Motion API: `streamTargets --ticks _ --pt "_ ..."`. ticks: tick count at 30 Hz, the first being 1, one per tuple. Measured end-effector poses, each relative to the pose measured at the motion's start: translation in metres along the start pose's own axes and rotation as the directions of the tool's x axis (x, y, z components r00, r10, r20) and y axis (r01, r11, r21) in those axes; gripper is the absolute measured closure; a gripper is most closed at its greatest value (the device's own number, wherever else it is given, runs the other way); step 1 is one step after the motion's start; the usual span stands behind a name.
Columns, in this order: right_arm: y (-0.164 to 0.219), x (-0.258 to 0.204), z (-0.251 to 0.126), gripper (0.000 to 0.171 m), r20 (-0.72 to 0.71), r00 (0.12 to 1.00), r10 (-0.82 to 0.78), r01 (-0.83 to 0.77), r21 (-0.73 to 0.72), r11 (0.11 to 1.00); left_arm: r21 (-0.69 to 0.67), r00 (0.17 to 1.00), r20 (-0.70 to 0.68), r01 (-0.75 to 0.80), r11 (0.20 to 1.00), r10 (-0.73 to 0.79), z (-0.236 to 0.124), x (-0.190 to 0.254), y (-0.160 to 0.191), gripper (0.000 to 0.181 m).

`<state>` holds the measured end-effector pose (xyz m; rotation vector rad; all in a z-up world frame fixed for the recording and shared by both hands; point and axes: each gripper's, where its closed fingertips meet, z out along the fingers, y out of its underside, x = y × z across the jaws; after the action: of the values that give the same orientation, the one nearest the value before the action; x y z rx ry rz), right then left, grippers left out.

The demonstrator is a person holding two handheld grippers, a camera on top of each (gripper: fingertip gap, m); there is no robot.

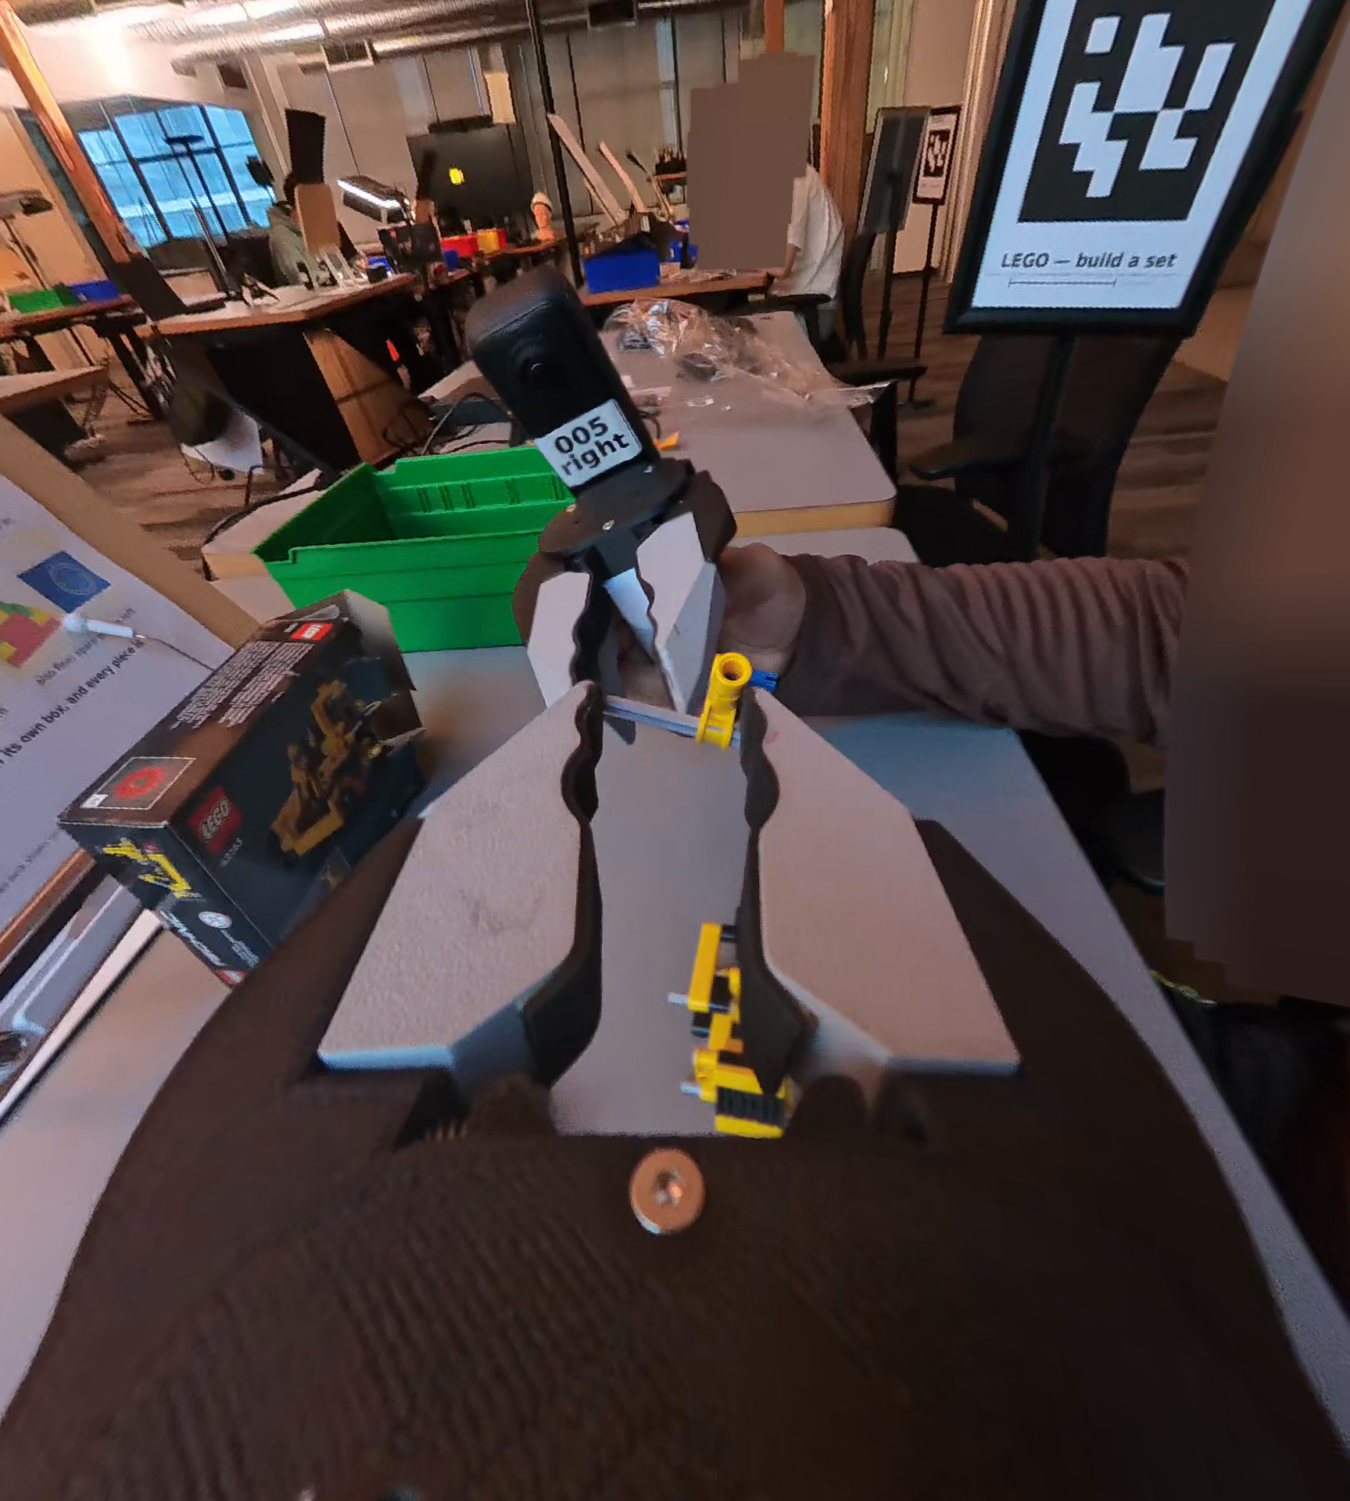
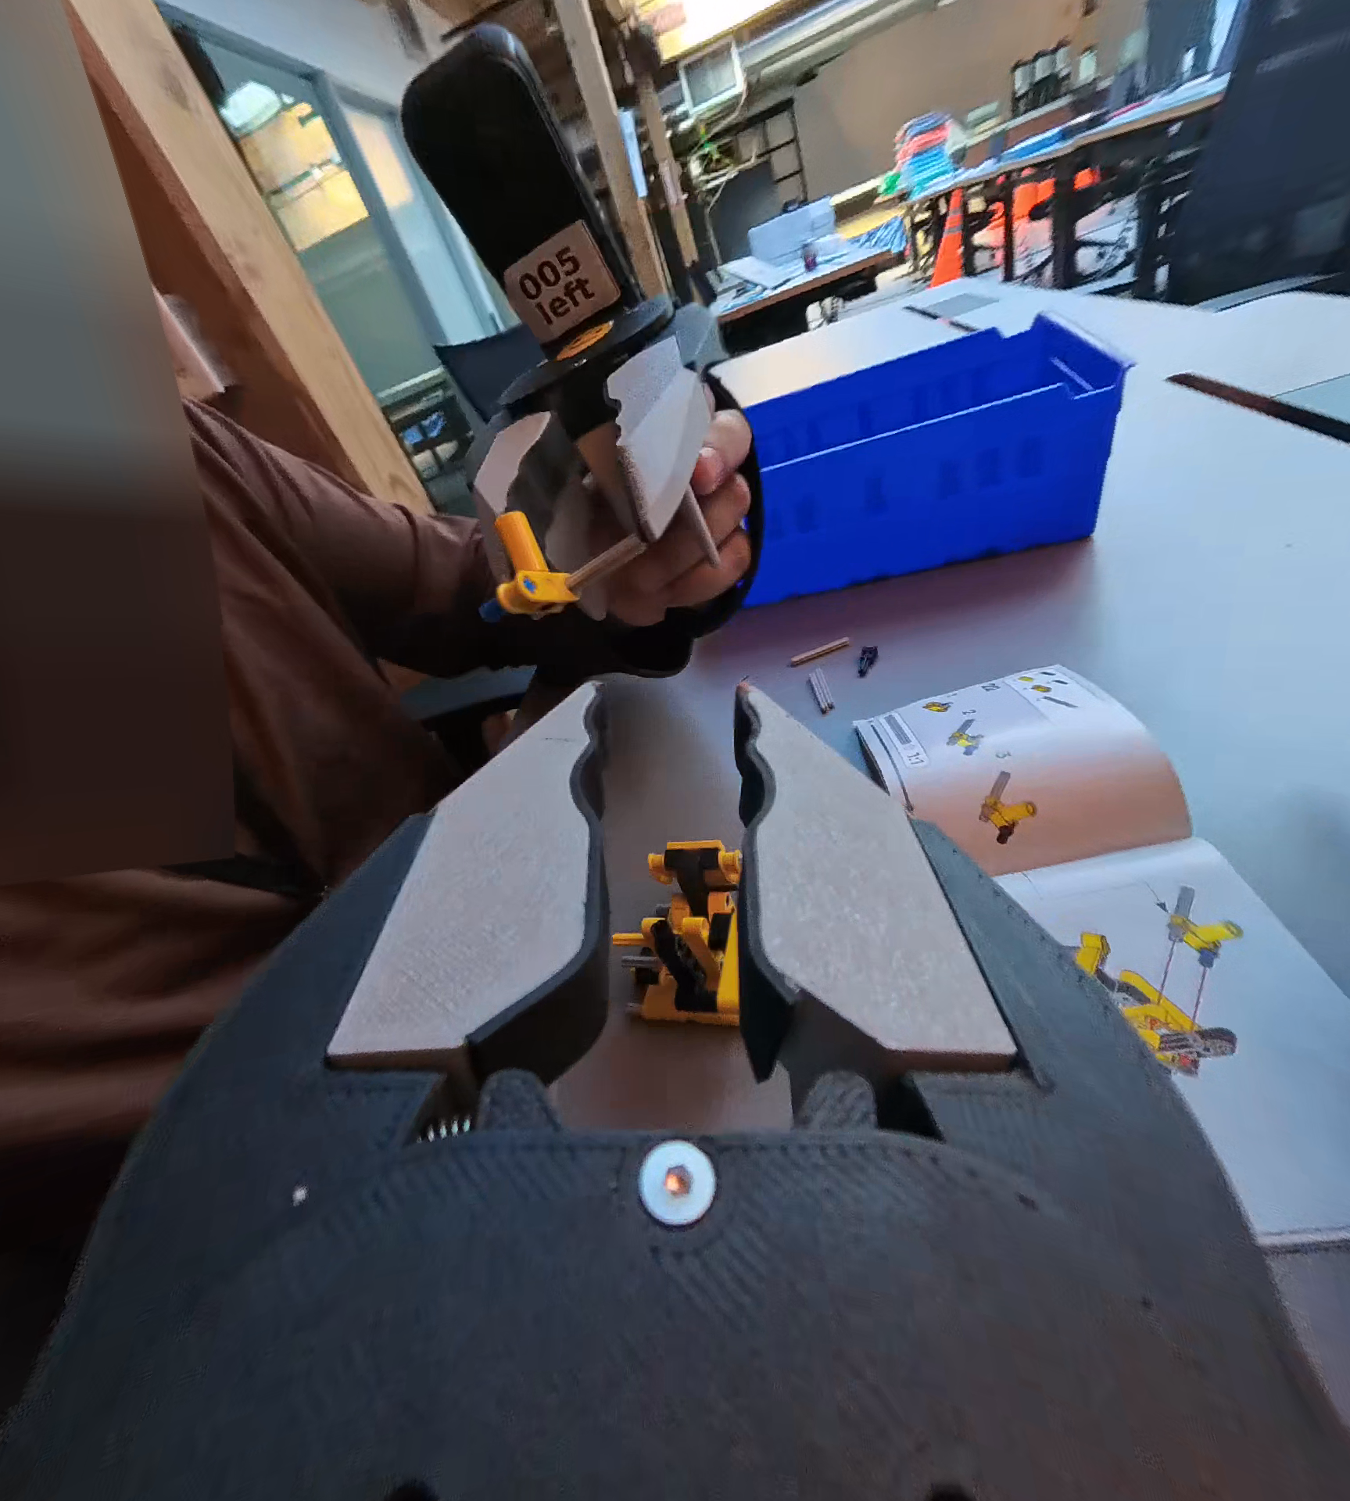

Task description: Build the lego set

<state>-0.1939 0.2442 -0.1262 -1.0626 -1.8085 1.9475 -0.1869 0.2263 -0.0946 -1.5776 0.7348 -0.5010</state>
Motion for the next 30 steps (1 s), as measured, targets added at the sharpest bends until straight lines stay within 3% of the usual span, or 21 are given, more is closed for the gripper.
streamTargets --ticks 6,9,13,17,27,30 --pt "0.005 0.006 0.008 0.141 0.086 0.995 0.054 -0.051 -0.034 0.998 -0.026 0.998 0.023 -0.058 0.998 0.059 0.011 -0.017 0.008 0.150" --pt "0.008 0.012 0.002 0.142 0.084 0.992 0.093 -0.093 0.001 0.996 -0.003 0.999 0.025 -0.031 1.000 0.031 0.021 -0.024 0.014 0.150" --pt "0.013 0.022 -0.002 0.148 0.082 0.985 0.150 -0.154 0.038 0.987 -0.071 0.999 0.033 -0.002 0.997 0.004 0.027 -0.035 0.040 0.150" --pt "0.026 0.024 0.007 0.141 0.133 0.964 0.231 -0.234 0.004 0.972 -0.101 0.997 0.035 0.070 0.992 -0.067 0.023 -0.044 0.052 0.150" --pt "0.024 0.025 -0.001 0.142 0.142 0.952 0.271 -0.280 0.048 0.959 -0.144 0.998 0.034 0.058 0.988 -0.054 0.022 -0.038 0.061 0.151" --pt "0.027 0.025 -0.002 0.149 0.145 0.939 0.311 -0.319 0.033 0.947 -0.160 0.999 0.037 0.037 0.986 -0.032 0.025 -0.036 0.064 0.151"
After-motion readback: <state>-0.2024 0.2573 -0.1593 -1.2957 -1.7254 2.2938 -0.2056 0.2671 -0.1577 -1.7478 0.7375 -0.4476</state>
